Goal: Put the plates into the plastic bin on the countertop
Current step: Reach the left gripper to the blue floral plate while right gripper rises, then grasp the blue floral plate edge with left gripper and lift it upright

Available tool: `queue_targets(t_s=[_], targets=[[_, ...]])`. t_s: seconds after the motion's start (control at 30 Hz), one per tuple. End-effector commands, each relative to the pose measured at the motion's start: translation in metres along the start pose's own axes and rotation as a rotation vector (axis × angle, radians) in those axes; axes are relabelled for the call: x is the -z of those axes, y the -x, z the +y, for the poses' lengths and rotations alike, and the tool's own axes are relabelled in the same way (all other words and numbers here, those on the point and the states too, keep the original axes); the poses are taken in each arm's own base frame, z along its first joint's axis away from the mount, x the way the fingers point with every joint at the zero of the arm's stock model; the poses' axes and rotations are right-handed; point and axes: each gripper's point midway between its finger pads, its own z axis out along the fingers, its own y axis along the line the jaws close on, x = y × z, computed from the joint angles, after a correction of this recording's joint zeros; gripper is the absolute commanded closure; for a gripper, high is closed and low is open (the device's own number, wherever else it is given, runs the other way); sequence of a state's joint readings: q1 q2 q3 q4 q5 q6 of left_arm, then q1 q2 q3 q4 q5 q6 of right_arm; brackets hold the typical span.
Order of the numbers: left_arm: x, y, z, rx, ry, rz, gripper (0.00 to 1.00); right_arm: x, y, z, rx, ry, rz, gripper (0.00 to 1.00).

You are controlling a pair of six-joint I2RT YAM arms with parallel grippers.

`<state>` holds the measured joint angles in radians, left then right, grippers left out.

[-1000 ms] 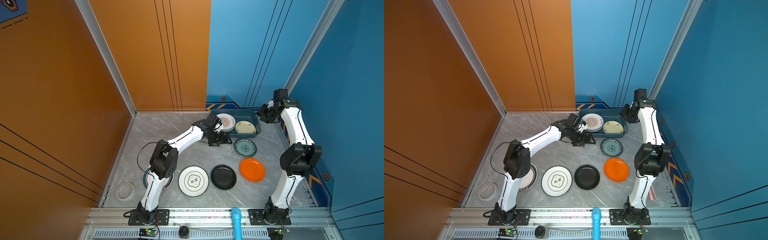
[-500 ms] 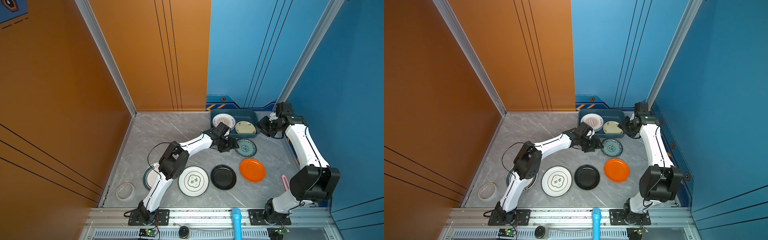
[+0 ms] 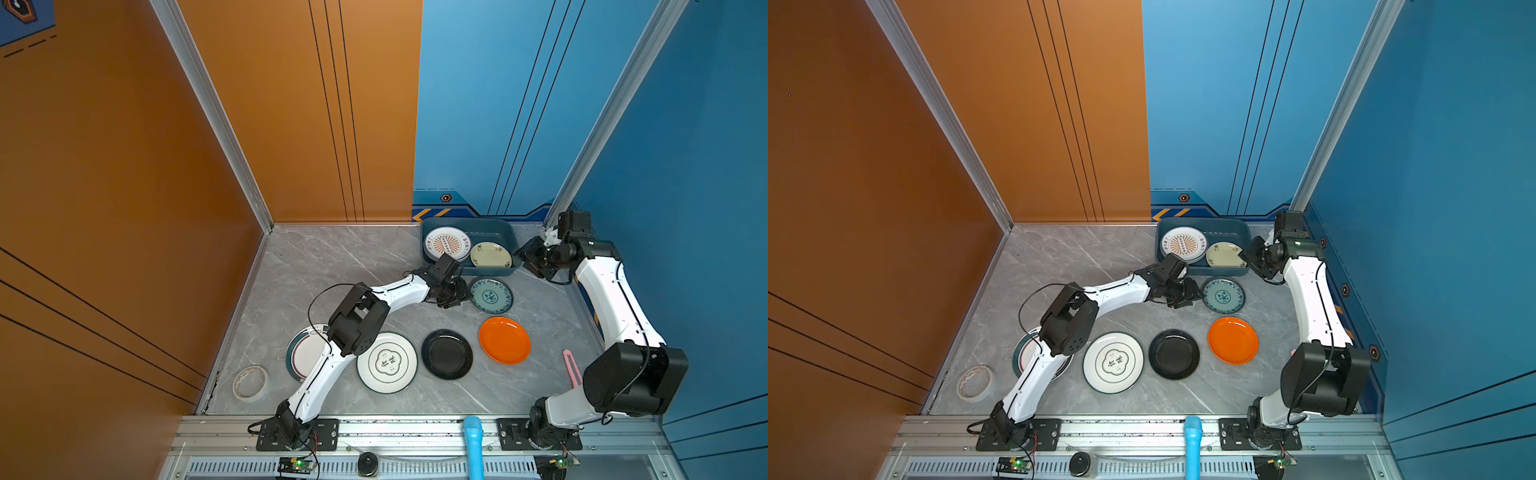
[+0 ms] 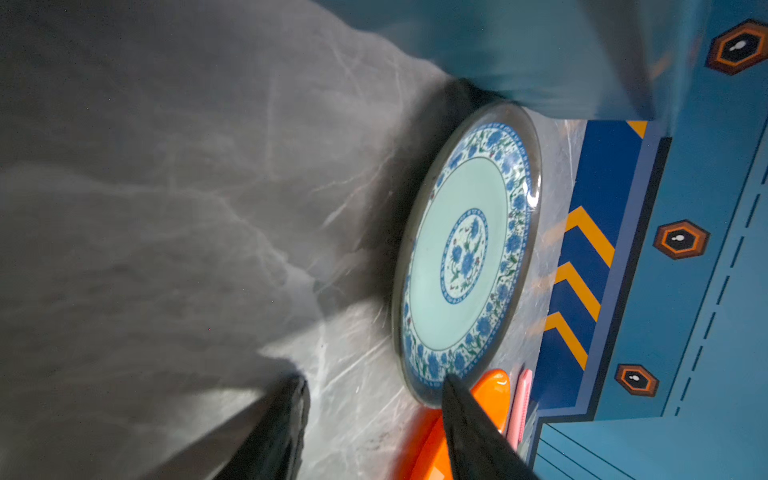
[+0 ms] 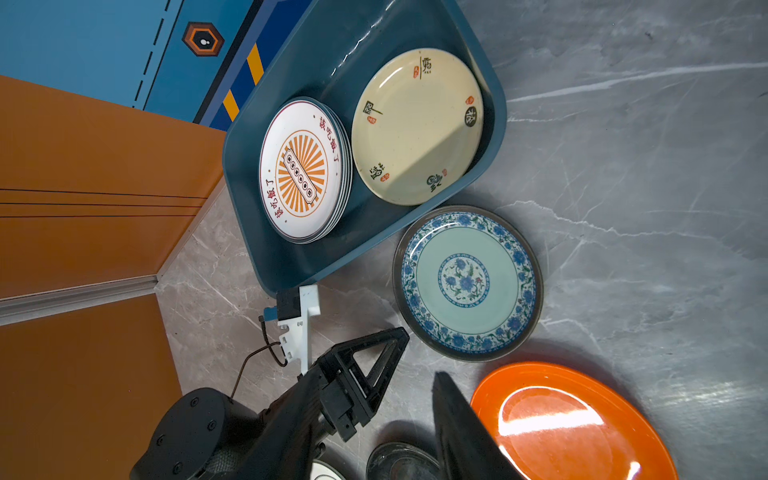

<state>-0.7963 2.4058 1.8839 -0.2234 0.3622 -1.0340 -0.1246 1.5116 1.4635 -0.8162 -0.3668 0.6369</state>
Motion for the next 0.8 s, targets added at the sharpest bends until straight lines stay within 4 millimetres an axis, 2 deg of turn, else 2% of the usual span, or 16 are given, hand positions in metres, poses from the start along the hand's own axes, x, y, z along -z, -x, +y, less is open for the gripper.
queue_targets(t_s=[0.0,0.33,0.47,0.5,0.6,0.77], targets=[[-0.019,-0.003,0.016,0.032,0.039,0.001,0.49,0.004,0.000,0.000,-0.004,0.016,-0.010,0.53],[-0.038,-0.003,0.020,0.061,0.029,0.023,0.60,0.004,-0.004,-0.014,-0.022,-0.004,-0.007,0.53],[-0.043,-0.003,0.019,0.067,0.017,0.034,0.71,0.003,-0.002,-0.014,-0.023,-0.005,-0.006,0.53],[-0.043,-0.002,0.018,0.067,0.015,0.033,0.76,0.003,-0.001,-0.014,-0.022,-0.005,-0.009,0.53],[-0.042,-0.001,0.017,0.069,0.014,0.031,0.82,0.003,-0.001,-0.015,-0.023,-0.007,-0.010,0.53],[-0.035,0.000,0.017,0.077,0.015,0.028,0.85,0.002,-0.003,-0.018,-0.026,-0.014,-0.004,0.53]])
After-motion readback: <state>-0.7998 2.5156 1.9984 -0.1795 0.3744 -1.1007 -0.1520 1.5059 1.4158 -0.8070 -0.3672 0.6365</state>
